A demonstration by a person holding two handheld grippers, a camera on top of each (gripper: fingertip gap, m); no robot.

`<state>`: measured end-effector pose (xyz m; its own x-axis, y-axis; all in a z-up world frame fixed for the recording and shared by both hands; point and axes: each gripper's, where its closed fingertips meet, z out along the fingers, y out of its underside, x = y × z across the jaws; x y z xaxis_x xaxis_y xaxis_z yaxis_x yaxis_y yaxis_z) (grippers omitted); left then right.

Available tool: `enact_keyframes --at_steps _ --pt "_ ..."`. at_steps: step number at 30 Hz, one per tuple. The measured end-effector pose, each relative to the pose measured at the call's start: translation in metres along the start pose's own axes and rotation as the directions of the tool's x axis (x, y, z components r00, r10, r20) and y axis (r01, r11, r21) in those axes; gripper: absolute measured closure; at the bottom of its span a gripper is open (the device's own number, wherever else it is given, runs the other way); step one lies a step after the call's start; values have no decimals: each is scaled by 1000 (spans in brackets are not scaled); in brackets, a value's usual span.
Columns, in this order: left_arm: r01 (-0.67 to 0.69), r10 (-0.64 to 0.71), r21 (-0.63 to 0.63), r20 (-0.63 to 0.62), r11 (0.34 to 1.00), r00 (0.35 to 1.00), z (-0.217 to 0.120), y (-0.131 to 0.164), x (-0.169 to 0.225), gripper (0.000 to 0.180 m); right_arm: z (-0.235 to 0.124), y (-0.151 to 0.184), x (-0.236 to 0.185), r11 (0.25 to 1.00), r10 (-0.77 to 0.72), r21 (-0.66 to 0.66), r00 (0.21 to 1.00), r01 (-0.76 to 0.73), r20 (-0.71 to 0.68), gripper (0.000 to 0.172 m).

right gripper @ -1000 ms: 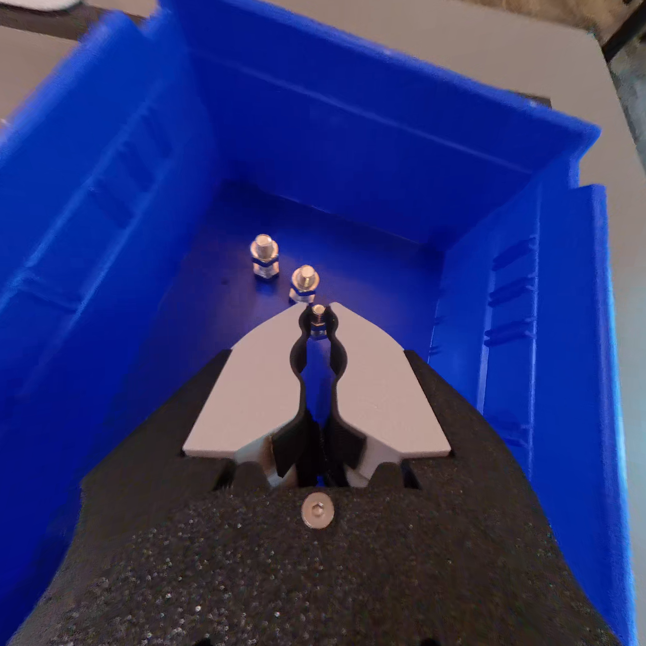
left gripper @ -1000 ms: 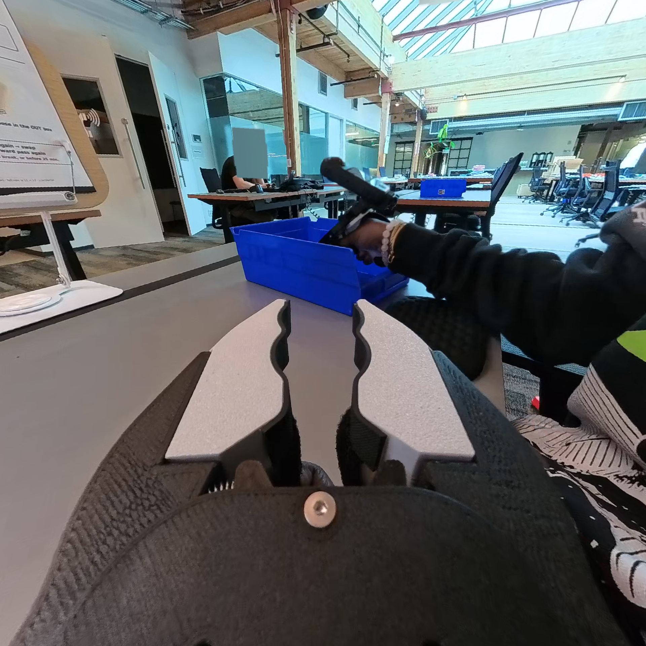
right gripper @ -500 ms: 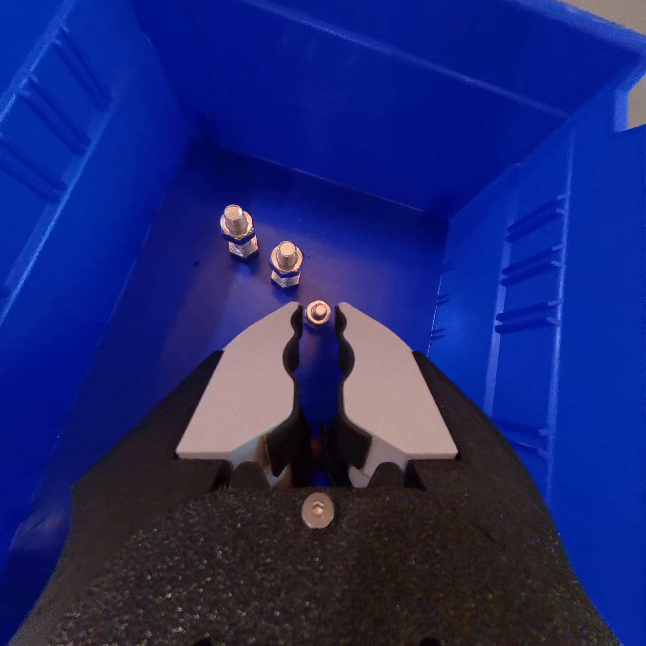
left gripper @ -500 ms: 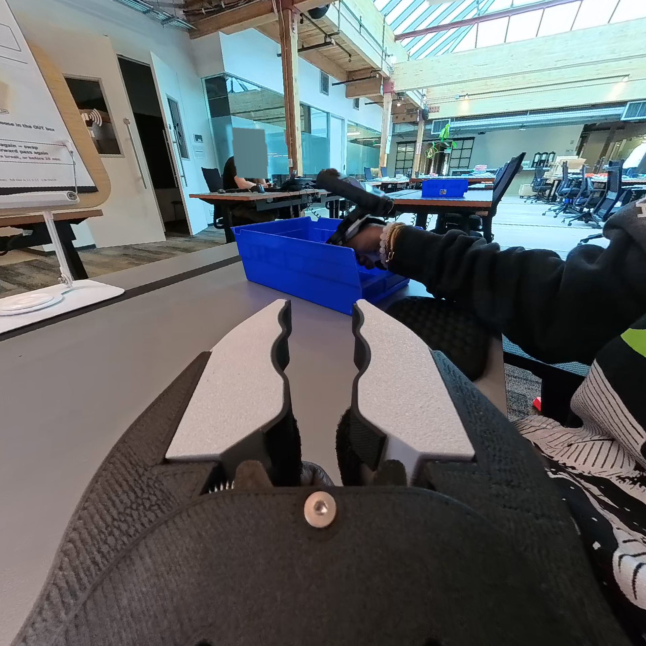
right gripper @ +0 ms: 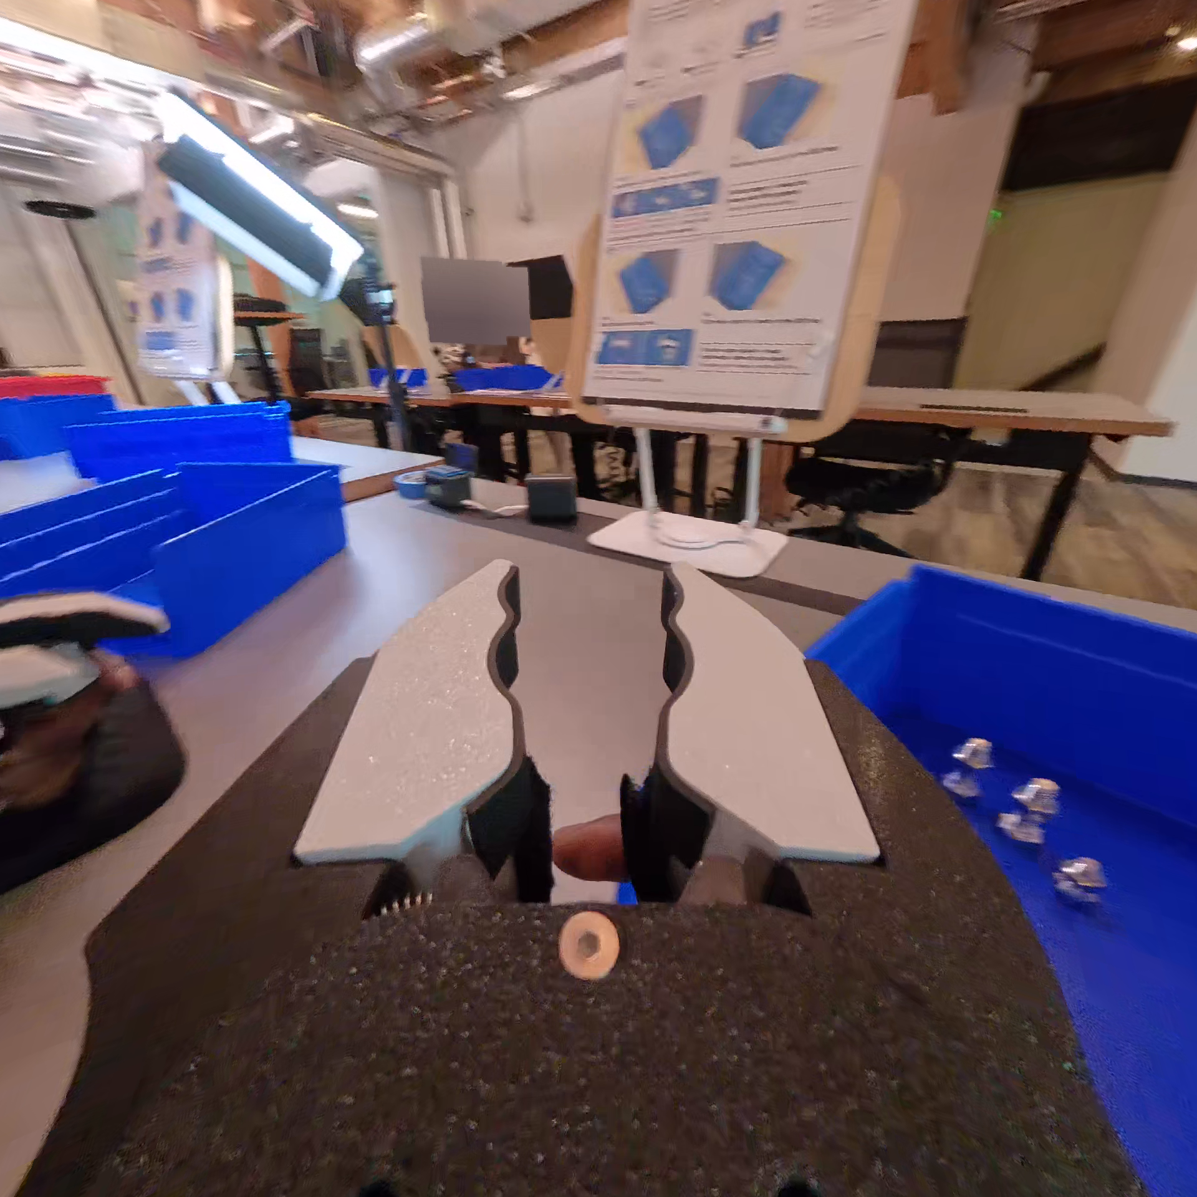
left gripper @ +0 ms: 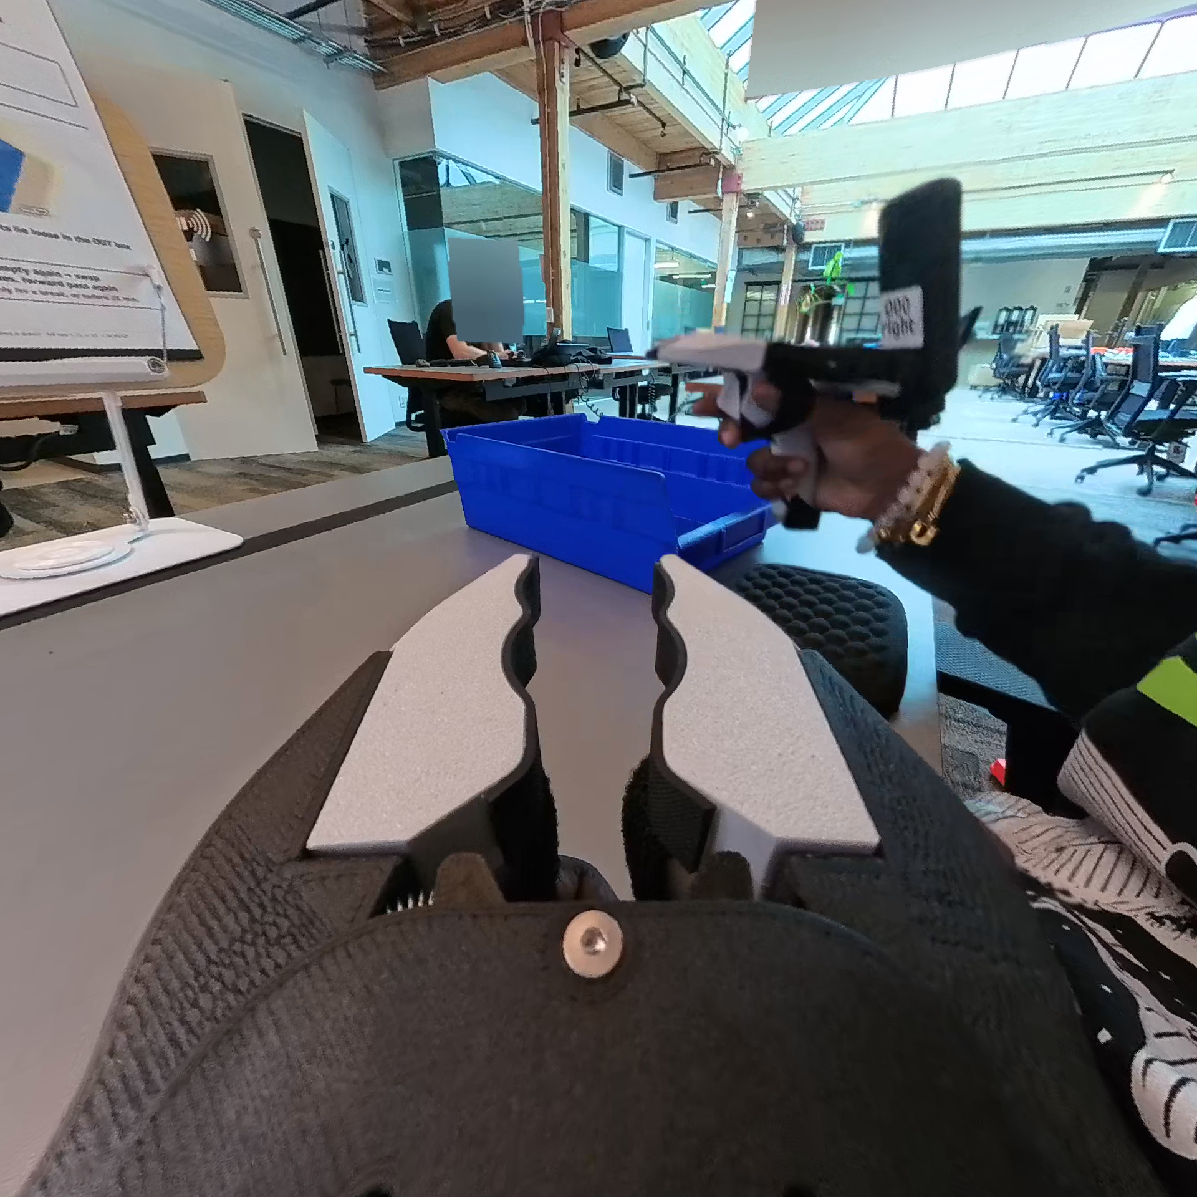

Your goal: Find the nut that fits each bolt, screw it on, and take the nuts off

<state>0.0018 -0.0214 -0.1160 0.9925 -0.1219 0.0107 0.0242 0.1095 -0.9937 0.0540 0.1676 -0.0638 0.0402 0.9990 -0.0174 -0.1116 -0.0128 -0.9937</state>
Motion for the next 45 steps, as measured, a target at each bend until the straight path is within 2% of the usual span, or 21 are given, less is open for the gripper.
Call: enact_keyframes --at_steps 3,7,13,15,19,22,26,29,32,35,39,45 --pt "13 -13 32 9 999 1000 -4 -6 -1 147 -5 20 -27 1000 -21 -7 998 21 64 130" --pt "30 -30 16 13 999 999 -12 -15 -5 147 -4 42 -39 1000 4 -27 994 -1 112 130" --pt "1 -3 15 98 1000 995 -49 -60 -37 147 0 56 -43 998 12 -58 992 -4 127 131" --pt "-15 20 -28 170 999 985 -69 -74 -63 147 0 58 -44 998 12 -60 992 -4 128 131" --pt "19 43 -235 258 972 965 -112 -82 -121 144 -1 58 -43 999 18 -51 992 -11 128 132" --pt "107 57 -473 319 874 946 -146 -64 -167 141 -1 57 -41 999 29 -42 992 -24 126 132" --pt "269 175 -743 460 613 871 -203 -29 -235 141 -2 56 -40 999 38 -30 992 -34 124 133" --pt "399 180 -812 508 426 842 -233 -4 -267 142 -2 55 -38 999 49 -26 991 -46 123 133" --pt "476 218 -834 538 279 815 -257 18 -296 145 -3 54 -37 998 60 -16 990 -59 124 133" --pt "532 192 -824 564 194 804 -268 36 -311 147 -4 53 -35 997 72 -4 990 -72 124 133" --pt "592 152 -797 604 120 782 -277 55 -321 149 -5 52 -33 995 96 2 987 -97 127 133" --pt "624 130 -775 631 98 765 -279 70 -328 153 -5 52 -32 994 110 9 986 -112 127 133"
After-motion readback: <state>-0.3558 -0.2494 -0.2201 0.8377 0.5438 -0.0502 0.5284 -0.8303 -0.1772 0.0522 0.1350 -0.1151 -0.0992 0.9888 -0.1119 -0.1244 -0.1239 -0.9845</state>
